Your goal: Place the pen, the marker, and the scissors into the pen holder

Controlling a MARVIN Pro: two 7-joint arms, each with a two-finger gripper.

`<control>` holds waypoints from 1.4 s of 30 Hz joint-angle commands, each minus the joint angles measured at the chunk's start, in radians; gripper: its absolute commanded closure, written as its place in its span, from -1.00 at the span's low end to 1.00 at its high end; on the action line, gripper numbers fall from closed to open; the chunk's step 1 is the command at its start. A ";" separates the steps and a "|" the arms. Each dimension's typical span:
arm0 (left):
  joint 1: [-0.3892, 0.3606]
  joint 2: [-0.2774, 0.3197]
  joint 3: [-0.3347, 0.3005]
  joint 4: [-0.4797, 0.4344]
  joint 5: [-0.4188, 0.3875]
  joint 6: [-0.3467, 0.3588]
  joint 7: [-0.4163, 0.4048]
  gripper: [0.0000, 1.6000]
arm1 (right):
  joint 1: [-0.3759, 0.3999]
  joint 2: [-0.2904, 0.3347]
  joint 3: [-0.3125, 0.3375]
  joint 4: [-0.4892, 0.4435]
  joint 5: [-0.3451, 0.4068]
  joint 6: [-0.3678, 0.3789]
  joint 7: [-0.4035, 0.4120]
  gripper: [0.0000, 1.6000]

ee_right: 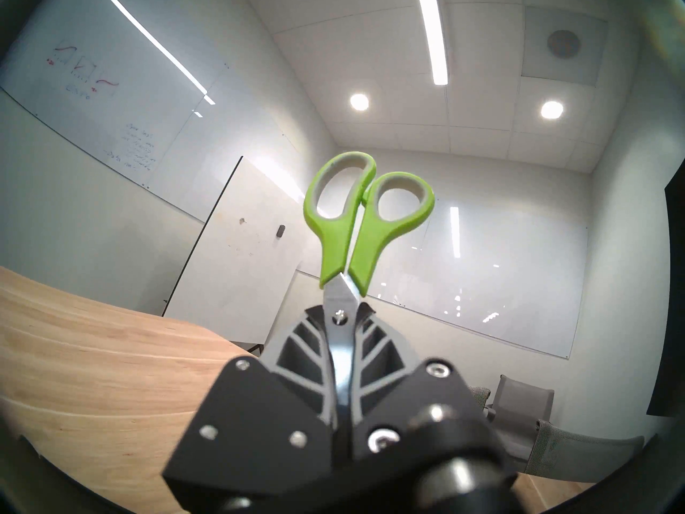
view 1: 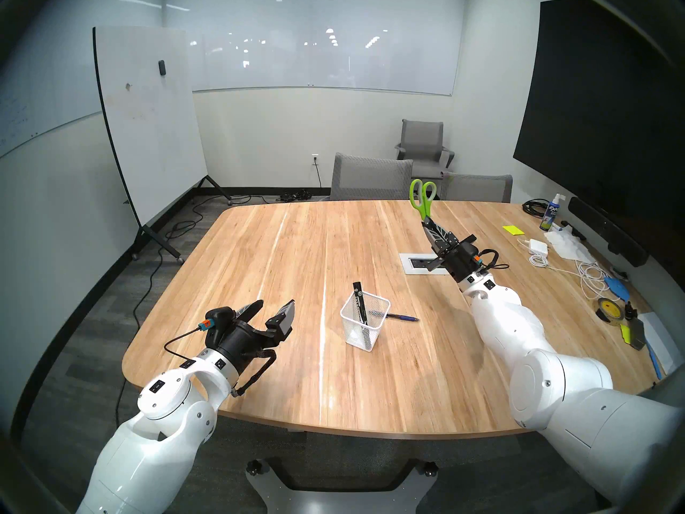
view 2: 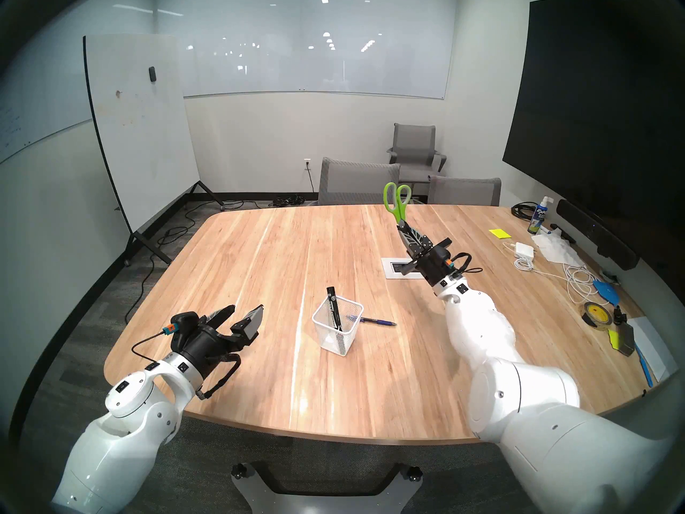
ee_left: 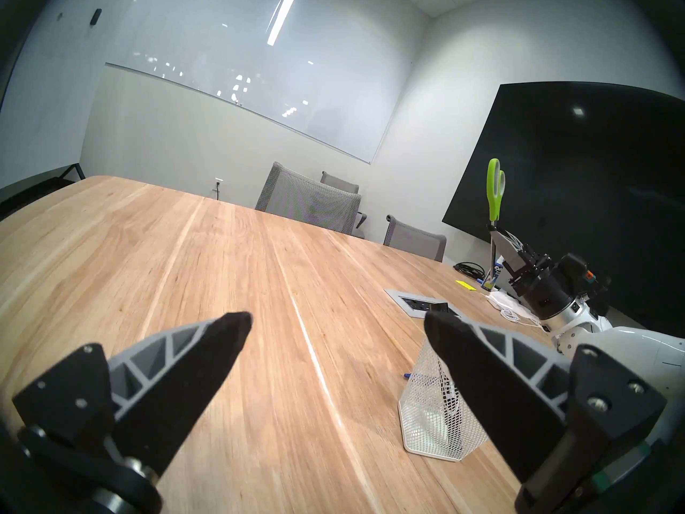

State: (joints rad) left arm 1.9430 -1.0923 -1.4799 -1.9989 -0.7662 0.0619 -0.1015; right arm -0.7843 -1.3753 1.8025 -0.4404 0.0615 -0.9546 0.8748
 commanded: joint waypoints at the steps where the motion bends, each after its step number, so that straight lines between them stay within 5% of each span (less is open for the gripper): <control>1: -0.004 -0.001 -0.001 -0.016 -0.001 -0.003 -0.002 -1.00 | -0.017 -0.010 0.000 -0.080 0.026 -0.005 0.047 1.00; 30: -0.005 -0.006 -0.003 -0.017 0.003 -0.003 -0.010 -1.00 | -0.189 -0.024 0.014 -0.398 0.112 -0.005 0.039 1.00; 42: -0.001 -0.008 -0.006 -0.026 0.003 -0.003 -0.012 -1.00 | -0.316 -0.025 0.004 -0.562 0.179 -0.005 0.050 1.00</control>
State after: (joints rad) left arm 1.9395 -1.0995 -1.4817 -1.9980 -0.7603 0.0618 -0.1131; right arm -1.0425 -1.4029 1.8173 -0.9058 0.1865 -0.9566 0.8732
